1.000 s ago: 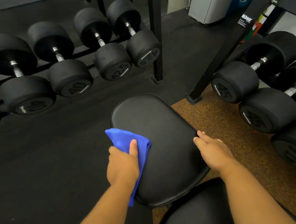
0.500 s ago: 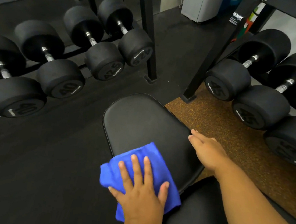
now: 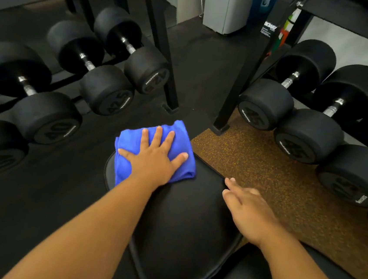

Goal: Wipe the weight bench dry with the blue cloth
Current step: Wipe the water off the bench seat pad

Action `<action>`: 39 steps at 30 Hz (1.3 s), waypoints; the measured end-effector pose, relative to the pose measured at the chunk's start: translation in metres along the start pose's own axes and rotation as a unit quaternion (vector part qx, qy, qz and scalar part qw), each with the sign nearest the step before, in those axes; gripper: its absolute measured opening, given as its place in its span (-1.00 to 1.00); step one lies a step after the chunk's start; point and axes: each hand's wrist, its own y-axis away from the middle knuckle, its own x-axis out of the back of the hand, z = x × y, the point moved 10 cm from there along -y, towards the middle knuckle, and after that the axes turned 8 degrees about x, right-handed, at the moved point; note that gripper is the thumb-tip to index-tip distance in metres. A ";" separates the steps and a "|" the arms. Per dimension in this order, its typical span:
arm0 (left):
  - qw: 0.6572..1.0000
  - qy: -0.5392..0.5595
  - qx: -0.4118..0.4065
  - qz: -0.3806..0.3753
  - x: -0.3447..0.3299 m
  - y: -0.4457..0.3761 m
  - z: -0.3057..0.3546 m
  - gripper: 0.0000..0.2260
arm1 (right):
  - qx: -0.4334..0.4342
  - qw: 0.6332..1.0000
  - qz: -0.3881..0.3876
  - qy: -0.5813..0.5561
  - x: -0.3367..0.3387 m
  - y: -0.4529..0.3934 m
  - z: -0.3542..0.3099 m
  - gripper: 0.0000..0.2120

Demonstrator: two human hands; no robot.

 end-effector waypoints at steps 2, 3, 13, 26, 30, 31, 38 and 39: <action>0.999 0.025 0.021 -0.029 0.010 -0.031 -0.008 -0.34 | 0.007 1.000 -0.002 0.008 0.000 -0.001 -0.002 -0.53; 0.997 0.039 0.037 -0.054 0.011 -0.045 -0.015 -0.33 | 0.011 1.000 -0.005 0.013 0.000 -0.001 -0.002 -0.53; 0.967 0.139 0.192 -0.090 0.011 -0.052 -0.093 -0.18 | 0.034 0.998 -0.026 0.054 -0.006 -0.002 -0.004 -0.49; 0.839 0.381 0.388 0.011 -0.034 0.097 -0.137 -0.32 | 0.041 0.999 0.010 -0.012 -0.008 0.014 -0.003 -0.50; 0.827 0.394 0.401 -0.004 -0.054 0.162 -0.110 -0.38 | 0.039 0.999 0.011 -0.027 -0.008 0.014 -0.002 -0.49; 0.829 0.390 0.402 -0.009 -0.060 0.178 -0.104 -0.40 | 0.038 0.999 0.010 -0.025 -0.008 0.014 -0.001 -0.49; 0.828 0.401 0.388 -0.060 -0.091 0.250 -0.076 -0.57 | 0.031 0.999 0.001 -0.011 -0.012 0.016 -0.004 -0.49; 0.826 0.405 0.386 -0.067 -0.091 0.254 -0.074 -0.61 | 0.029 0.999 0.000 -0.014 -0.012 0.016 -0.004 -0.49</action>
